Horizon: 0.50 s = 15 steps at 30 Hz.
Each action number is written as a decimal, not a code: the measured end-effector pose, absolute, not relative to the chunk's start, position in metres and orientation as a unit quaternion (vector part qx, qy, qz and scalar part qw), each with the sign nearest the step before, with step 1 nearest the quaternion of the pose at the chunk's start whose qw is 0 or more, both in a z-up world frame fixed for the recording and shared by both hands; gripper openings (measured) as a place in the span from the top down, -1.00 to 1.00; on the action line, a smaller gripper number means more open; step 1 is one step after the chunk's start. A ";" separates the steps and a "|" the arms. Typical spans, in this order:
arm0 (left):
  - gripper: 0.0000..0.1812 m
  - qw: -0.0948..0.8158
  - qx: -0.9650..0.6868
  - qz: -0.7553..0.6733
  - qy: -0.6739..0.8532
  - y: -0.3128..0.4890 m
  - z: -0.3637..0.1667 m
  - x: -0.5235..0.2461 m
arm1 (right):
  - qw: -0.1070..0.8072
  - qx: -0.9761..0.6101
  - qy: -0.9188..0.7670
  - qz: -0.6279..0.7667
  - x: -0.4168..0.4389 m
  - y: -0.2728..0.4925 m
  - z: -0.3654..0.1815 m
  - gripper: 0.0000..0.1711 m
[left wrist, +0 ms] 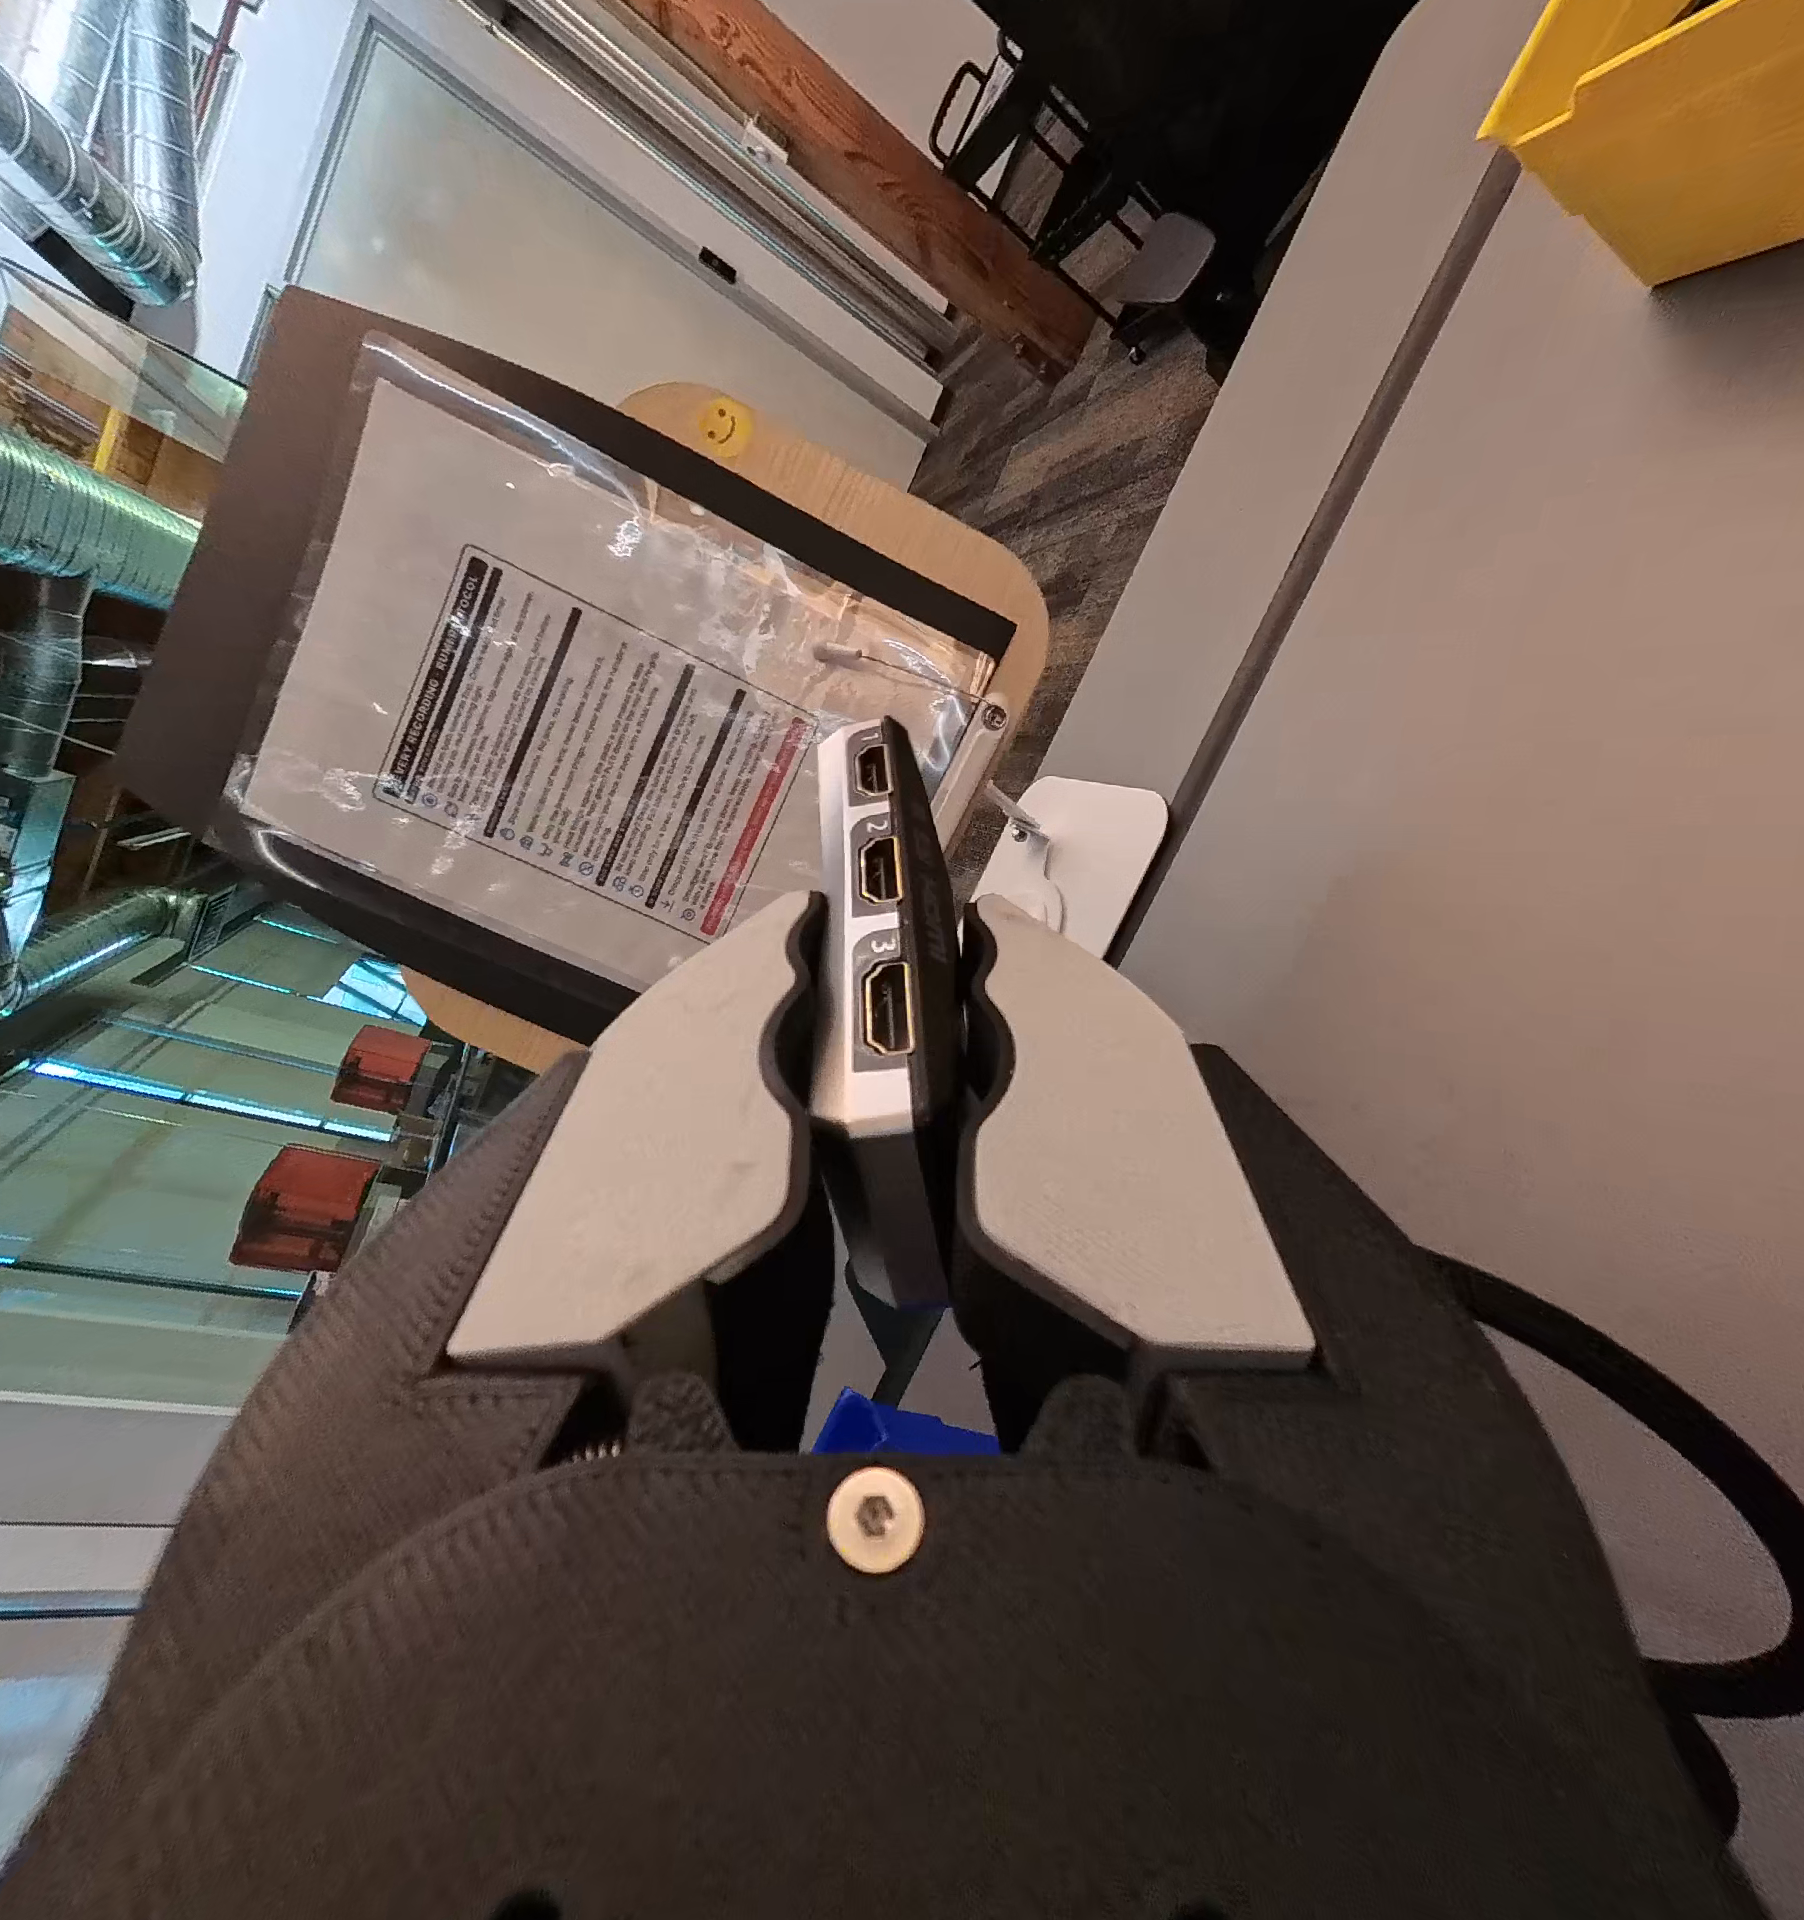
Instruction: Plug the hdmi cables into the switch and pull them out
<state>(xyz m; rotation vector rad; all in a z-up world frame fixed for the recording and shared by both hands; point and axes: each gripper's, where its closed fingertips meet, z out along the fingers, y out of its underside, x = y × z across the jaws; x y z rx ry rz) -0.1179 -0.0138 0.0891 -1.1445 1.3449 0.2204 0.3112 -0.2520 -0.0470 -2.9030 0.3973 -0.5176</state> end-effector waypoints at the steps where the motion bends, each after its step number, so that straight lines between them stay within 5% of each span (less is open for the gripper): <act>1: 0.75 0.630 -0.501 0.092 0.587 -0.014 0.090 -0.118 | 0.110 -0.969 0.125 -0.183 0.305 -0.246 -0.034 0.43; 6: 0.76 0.634 -0.493 0.002 0.596 -0.027 0.095 -0.115 | 0.348 -0.910 -0.050 -0.219 0.234 -0.162 0.056 0.43; 10: 0.76 0.610 -0.451 -0.093 0.645 -0.057 0.093 -0.106 | 0.562 -0.721 -0.397 -0.081 0.053 -0.115 0.110 0.45; 15: 0.76 0.549 -0.373 -0.152 0.732 -0.105 0.072 -0.095 | 0.581 -0.577 -0.574 -0.014 -0.074 -0.128 0.091 0.44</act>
